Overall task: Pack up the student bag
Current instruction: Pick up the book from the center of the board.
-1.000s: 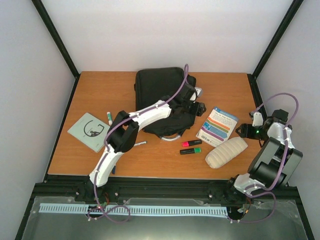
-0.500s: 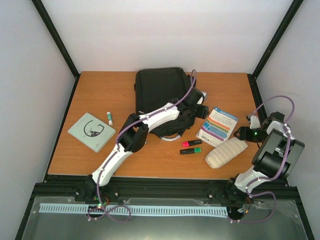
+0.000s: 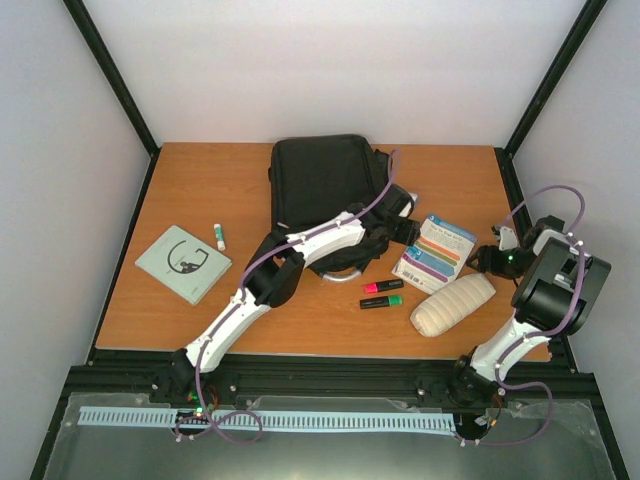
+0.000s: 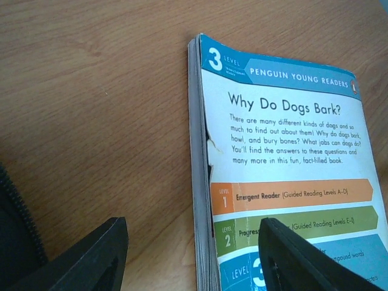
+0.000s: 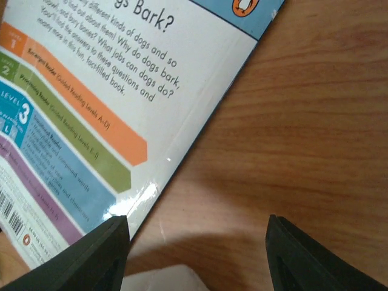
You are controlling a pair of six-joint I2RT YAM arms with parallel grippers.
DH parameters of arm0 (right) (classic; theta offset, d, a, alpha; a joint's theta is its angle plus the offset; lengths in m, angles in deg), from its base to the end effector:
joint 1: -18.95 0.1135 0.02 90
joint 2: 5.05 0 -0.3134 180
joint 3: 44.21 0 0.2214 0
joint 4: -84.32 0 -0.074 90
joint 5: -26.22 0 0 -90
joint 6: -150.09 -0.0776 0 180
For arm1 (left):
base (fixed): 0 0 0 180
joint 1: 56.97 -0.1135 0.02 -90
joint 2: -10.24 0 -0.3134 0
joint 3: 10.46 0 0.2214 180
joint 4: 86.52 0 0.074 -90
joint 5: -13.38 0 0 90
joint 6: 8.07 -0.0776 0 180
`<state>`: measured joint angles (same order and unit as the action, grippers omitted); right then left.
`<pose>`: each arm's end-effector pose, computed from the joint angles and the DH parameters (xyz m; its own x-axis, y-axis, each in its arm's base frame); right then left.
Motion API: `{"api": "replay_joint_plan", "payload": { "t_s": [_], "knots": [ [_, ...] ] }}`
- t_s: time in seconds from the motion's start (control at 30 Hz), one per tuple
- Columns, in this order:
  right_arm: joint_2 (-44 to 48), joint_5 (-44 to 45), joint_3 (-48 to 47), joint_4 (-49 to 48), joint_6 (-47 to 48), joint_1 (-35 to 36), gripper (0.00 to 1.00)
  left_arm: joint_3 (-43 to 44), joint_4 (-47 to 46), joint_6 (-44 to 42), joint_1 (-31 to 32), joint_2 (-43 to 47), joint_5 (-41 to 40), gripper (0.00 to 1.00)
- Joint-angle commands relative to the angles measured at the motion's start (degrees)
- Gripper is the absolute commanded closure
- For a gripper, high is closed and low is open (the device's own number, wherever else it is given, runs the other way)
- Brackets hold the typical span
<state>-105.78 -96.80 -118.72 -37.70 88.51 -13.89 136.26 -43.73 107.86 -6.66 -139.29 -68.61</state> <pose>0.2674 -0.1223 0.1852 -0.9295 0.1250 -0.3469 -0.0386 0.9026 0.4287 0.3856 -0.4815 0.1538 -0.7708 0.2507 -0.5857 0.5418 0.7417 -0.3955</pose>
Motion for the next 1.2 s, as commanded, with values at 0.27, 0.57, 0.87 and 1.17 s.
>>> {"api": "replay_joint_plan", "payload": {
  "t_s": [0.27,0.57,0.87,1.17],
  "knots": [
    [-8.3,4.3,-7.8,-1.1,-4.9,7.2,0.39,1.0,2.3,0.6,0.5,-3.2,0.2,0.45],
    [-12.7,3.1,-13.8,-1.2,-8.0,12.0,0.4,-0.8,1.7,0.7,0.8,-3.9,1.7,0.51],
    [-14.6,2.4,-18.7,-2.9,-12.8,14.2,0.39,-1.0,1.4,0.5,2.2,-4.0,4.4,0.55],
    [-10.1,5.2,-14.1,-3.0,-12.8,13.4,0.39,-2.9,8.9,5.8,2.4,0.6,-7.0,0.5]
  ]
}}
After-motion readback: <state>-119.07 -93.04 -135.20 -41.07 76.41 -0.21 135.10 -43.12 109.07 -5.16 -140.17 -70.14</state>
